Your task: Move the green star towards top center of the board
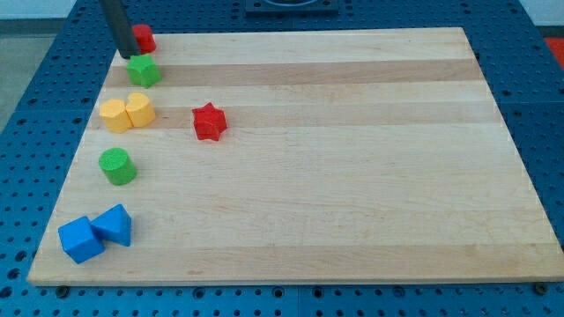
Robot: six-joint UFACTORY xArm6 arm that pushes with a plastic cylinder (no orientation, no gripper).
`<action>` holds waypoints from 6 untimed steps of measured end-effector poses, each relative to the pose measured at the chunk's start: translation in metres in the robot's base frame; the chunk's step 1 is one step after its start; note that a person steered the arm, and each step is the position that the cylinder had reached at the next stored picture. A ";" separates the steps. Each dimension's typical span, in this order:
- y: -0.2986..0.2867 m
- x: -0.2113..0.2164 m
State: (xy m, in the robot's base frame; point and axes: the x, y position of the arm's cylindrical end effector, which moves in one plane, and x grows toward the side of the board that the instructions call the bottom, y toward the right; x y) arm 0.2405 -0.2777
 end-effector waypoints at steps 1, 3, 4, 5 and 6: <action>-0.027 0.027; 0.059 0.064; 0.154 0.066; 0.221 0.062; 0.212 0.024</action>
